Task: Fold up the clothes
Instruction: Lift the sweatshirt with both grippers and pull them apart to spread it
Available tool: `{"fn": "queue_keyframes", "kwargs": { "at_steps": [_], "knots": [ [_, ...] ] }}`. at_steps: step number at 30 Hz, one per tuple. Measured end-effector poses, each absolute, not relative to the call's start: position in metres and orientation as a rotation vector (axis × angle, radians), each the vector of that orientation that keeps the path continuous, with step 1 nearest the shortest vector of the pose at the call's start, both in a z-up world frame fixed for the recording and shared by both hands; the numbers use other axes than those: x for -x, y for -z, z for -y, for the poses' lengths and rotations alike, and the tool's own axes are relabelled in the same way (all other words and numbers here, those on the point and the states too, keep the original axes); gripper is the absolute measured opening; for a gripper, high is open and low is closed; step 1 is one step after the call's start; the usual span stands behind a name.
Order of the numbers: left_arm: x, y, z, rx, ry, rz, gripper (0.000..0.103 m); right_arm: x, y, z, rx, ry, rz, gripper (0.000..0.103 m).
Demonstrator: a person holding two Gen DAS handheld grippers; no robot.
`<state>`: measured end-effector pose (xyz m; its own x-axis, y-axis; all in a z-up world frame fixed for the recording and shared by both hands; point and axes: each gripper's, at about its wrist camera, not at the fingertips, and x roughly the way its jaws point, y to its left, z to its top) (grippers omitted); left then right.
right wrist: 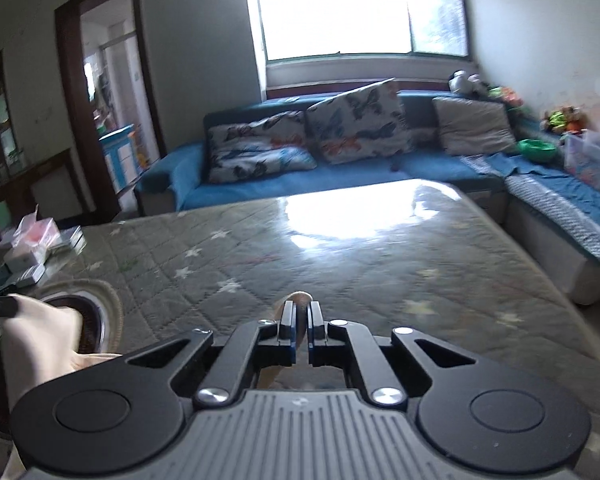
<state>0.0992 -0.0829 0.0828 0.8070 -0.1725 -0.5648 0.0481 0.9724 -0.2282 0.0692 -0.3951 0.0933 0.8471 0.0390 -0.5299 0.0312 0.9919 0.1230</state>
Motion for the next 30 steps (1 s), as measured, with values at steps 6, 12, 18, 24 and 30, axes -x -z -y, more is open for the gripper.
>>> {"fn": "queue_keyframes", "kwargs": {
  "at_steps": [6, 12, 18, 24, 30],
  "knots": [
    [-0.044, -0.095, 0.034, 0.278, 0.027, -0.561, 0.002, -0.024, -0.104, 0.429, -0.164, 0.092, -0.508, 0.004],
    [0.008, -0.093, -0.009, 0.290, -0.078, -0.549, 0.002, 0.012, -0.106, 0.459, -0.171, 0.186, -0.481, 0.004],
    [0.052, -0.077, -0.040, 0.312, -0.174, -0.597, 0.002, 0.054, -0.096, 0.483, -0.167, 0.282, -0.488, 0.004],
    [0.080, -0.057, -0.059, 0.321, -0.242, -0.647, 0.002, 0.079, -0.076, 0.497, -0.191, 0.351, -0.523, 0.004],
    [0.096, -0.053, -0.064, 0.332, -0.277, -0.654, 0.002, 0.100, -0.055, 0.508, -0.224, 0.419, -0.559, 0.004]
  ]
}}
